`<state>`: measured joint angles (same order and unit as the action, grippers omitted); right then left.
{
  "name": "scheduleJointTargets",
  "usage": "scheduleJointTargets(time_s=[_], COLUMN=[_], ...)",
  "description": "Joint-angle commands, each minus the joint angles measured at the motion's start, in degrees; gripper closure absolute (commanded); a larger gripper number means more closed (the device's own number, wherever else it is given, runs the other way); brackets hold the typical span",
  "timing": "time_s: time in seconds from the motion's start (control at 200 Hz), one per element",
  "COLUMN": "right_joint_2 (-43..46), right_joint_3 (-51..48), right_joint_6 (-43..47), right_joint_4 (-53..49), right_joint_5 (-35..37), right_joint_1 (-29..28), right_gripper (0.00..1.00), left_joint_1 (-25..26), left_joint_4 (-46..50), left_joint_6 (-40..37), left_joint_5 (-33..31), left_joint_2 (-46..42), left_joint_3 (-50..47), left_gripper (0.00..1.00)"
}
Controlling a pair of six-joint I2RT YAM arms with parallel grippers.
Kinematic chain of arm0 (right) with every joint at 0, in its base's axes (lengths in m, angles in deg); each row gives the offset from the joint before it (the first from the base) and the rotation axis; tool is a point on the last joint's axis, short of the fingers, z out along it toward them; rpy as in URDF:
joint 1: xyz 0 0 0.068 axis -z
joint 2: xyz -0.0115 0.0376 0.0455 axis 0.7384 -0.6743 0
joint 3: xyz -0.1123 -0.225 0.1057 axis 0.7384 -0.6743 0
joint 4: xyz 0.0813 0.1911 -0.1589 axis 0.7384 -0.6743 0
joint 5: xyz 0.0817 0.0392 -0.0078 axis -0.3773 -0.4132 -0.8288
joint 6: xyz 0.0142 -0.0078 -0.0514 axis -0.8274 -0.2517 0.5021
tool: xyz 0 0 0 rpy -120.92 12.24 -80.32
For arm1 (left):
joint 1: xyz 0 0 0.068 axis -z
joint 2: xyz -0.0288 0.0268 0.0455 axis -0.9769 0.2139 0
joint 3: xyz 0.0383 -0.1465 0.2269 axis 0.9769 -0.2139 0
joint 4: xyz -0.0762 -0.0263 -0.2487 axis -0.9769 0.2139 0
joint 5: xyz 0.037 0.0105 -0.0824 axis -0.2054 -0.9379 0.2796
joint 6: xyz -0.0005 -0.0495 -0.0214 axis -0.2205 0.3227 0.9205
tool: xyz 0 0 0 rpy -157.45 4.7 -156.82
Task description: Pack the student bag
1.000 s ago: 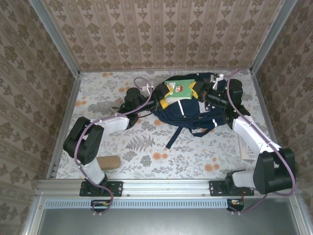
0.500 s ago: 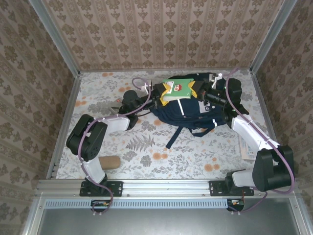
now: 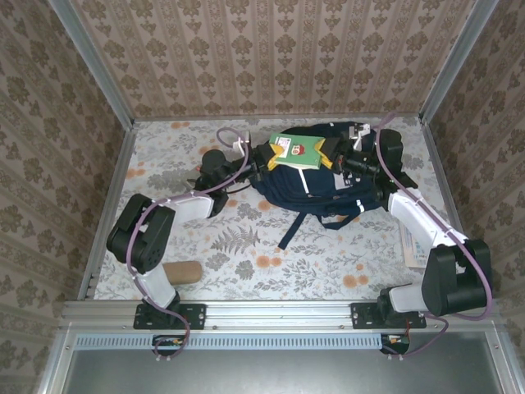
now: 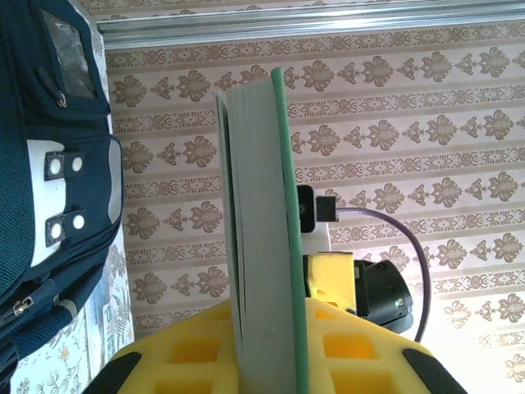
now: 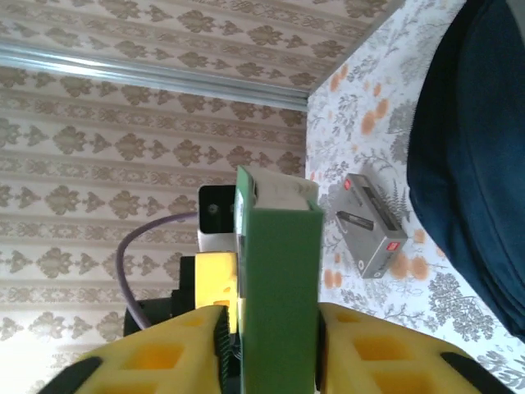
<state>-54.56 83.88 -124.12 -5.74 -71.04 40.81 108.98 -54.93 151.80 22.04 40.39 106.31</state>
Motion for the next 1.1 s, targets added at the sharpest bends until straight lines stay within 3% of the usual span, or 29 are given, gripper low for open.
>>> scheduleJointTargets(time_s=[0.0,0.15,0.325,0.545,0.875,1.095], right_joint_2=[0.32,-2.40,-6.30,-18.75,-36.68,-45.63], right_joint_3=[4.70,10.42,14.43,26.64,45.28,52.92], right_joint_6=[11.61,23.67,32.72,41.49,49.78,51.91], right_joint_4=[-13.42,-28.00,-35.16,-46.27,-58.27,-62.14], right_joint_5=[2.39,10.03,23.27,35.72,52.24,58.28], right_joint_1=[-0.29,-1.88,-6.56,-14.32,-23.09,-25.12], right_gripper=[0.52,0.50,0.55,0.63,0.57,0.55], left_joint_1=[-2.62,-7.76,-13.74,-19.01,-22.89,-23.56], left_joint_4=[-0.28,8.38,28.51,54.18,55.75,55.97], left_joint_6=[-2.64,-8.73,-21.01,-36.01,-35.92,-36.17], left_joint_5=[1.03,1.92,1.74,-3.39,-2.49,-2.10], left_joint_2=[-3.52,-9.54,-19.83,-30.26,-32.95,-32.86], left_joint_3=[-1.93,-5.56,-7.28,-4.51,-6.98,-6.96], left_gripper=[1.00,1.00,1.00,1.00,1.00,1.00])
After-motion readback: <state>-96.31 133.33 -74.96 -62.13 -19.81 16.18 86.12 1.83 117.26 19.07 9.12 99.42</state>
